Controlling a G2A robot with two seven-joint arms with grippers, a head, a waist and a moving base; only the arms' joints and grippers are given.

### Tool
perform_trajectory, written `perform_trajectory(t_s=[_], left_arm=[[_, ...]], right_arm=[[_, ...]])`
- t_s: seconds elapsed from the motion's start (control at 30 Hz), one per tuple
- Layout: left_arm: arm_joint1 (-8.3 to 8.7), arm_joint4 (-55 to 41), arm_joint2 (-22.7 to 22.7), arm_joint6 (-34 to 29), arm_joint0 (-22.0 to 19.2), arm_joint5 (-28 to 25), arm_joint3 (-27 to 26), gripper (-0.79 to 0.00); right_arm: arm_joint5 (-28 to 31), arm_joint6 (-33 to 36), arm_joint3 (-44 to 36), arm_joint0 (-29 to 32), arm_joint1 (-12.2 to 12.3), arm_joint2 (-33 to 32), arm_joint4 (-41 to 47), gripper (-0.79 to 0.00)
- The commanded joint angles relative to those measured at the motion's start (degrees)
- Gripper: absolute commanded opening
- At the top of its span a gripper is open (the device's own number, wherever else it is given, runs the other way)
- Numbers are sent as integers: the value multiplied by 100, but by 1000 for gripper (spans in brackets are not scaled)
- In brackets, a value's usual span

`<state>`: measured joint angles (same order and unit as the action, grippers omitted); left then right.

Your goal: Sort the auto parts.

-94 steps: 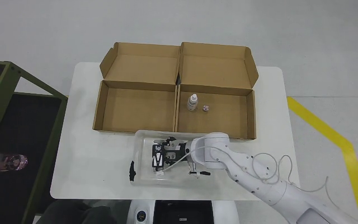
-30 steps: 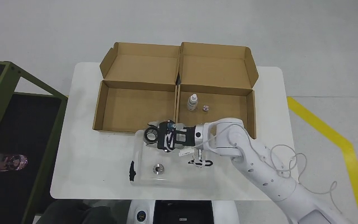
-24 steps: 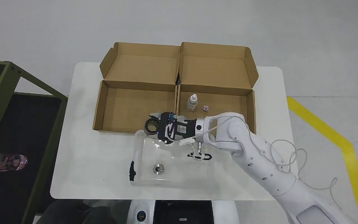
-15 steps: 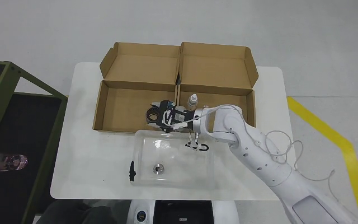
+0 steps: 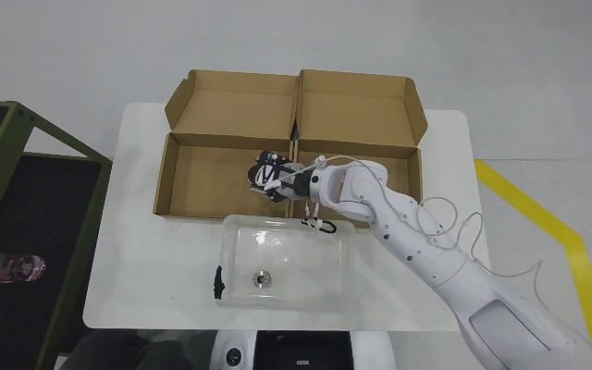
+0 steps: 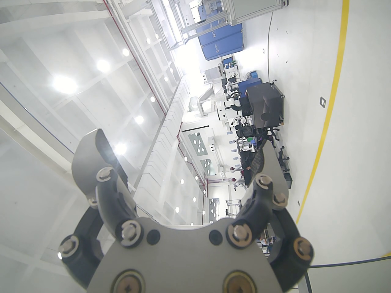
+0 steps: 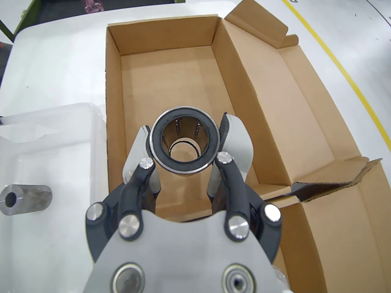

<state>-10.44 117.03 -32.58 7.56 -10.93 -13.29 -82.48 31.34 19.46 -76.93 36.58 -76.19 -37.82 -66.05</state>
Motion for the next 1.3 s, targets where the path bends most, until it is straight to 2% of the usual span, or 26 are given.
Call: perform_trajectory(t_s=[0.0, 0.53, 0.7, 0.87, 0.97, 1.03, 1.27], left_arm=[[0, 0, 0, 0, 0, 0, 0, 0], [0, 0, 0, 0, 0, 0, 0, 0], [0, 0, 0, 0, 0, 0, 0, 0], [0, 0, 0, 0, 0, 0, 0, 0], [0, 0, 0, 0, 0, 0, 0, 0], [0, 0, 0, 0, 0, 0, 0, 0], [0, 0, 0, 0, 0, 0, 0, 0]], right_arm=[[-60, -16, 142, -82, -53, 55, -30, -785], [-482, -19, 1189, -641, -523, 462, -312, -785], [-520, -18, 1430, -712, -629, 531, -424, -665], [-512, -20, 1612, -763, -709, 550, -520, -631], [-489, 5, 1692, -778, -747, 549, -560, -566], [-484, -1, 1739, -779, -770, 534, -568, -477], [-449, 4, 1858, -786, -827, 464, -630, -409]])
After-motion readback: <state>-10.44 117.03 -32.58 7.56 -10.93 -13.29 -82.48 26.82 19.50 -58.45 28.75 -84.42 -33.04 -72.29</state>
